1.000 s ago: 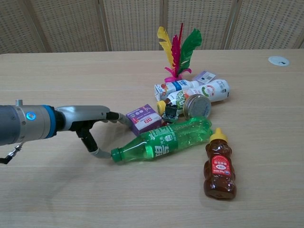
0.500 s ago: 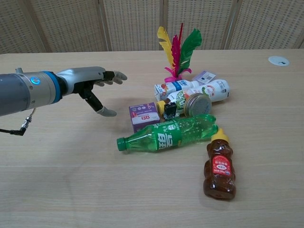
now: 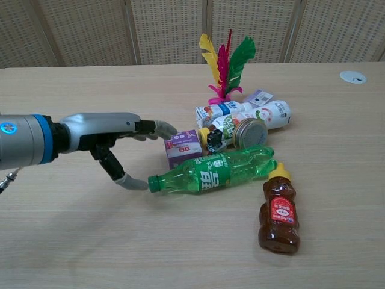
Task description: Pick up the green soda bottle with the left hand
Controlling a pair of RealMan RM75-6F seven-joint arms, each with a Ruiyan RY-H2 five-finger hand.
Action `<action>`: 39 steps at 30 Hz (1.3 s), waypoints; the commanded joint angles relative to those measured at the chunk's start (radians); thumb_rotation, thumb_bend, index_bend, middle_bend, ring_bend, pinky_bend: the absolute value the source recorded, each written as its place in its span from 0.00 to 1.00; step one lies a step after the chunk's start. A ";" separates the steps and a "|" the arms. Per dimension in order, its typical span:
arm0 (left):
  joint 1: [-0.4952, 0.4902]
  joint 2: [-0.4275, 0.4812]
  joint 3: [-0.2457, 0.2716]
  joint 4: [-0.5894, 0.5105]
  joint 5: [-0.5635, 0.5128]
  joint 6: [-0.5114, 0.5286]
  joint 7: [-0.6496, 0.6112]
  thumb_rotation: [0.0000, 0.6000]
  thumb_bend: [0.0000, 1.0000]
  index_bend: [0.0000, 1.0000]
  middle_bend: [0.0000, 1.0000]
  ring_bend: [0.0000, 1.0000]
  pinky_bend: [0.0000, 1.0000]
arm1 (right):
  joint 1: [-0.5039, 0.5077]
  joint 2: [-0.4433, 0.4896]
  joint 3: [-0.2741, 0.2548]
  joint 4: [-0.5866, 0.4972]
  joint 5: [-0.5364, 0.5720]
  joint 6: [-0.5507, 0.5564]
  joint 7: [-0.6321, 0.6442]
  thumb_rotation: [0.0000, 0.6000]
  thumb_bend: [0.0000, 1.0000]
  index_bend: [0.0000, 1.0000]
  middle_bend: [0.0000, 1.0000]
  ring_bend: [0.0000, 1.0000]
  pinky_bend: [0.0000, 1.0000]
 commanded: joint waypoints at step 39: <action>0.013 -0.086 0.000 0.025 -0.016 0.163 0.016 1.00 0.30 0.00 0.00 0.00 0.00 | -0.045 0.021 -0.006 0.006 -0.020 0.037 0.061 1.00 0.17 0.00 0.00 0.00 0.00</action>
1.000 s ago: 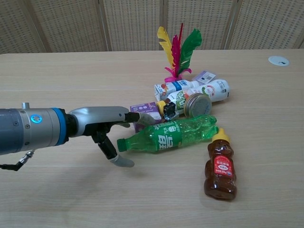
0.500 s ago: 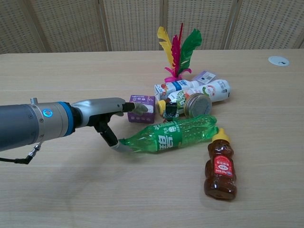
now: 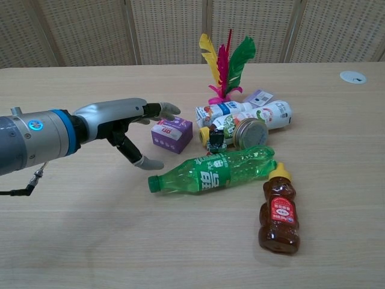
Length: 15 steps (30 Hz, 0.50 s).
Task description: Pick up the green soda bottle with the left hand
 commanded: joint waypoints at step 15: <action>-0.022 -0.101 0.030 0.023 -0.028 -0.075 0.048 1.00 0.30 0.00 0.00 0.00 0.00 | -0.016 0.004 -0.001 0.011 0.003 0.012 0.024 1.00 0.17 0.00 0.00 0.00 0.00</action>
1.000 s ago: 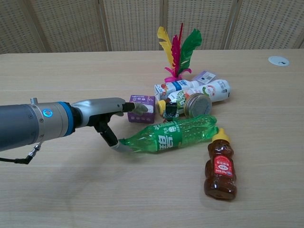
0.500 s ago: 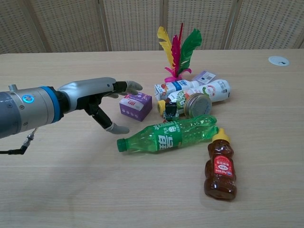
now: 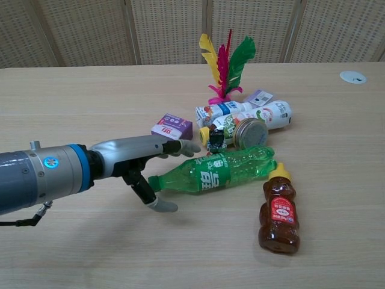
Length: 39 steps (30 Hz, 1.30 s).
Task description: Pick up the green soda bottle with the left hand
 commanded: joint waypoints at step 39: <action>-0.082 -0.278 -0.034 0.259 -0.097 0.053 0.177 1.00 0.58 0.08 0.02 0.25 0.20 | -0.021 0.015 -0.005 -0.005 0.012 -0.010 0.057 1.00 0.16 0.00 0.00 0.00 0.00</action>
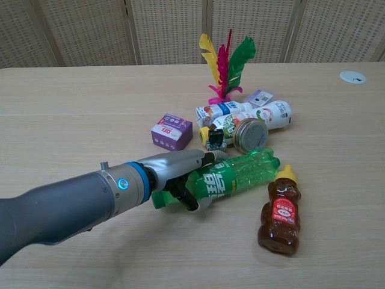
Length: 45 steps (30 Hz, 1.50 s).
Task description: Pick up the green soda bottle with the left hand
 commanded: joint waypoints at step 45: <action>0.382 0.635 -0.138 -0.689 0.565 0.445 -0.370 1.00 0.77 0.46 0.37 0.60 0.56 | 0.043 -0.064 0.011 0.035 -0.054 -0.035 0.032 1.00 0.16 0.00 0.00 0.00 0.00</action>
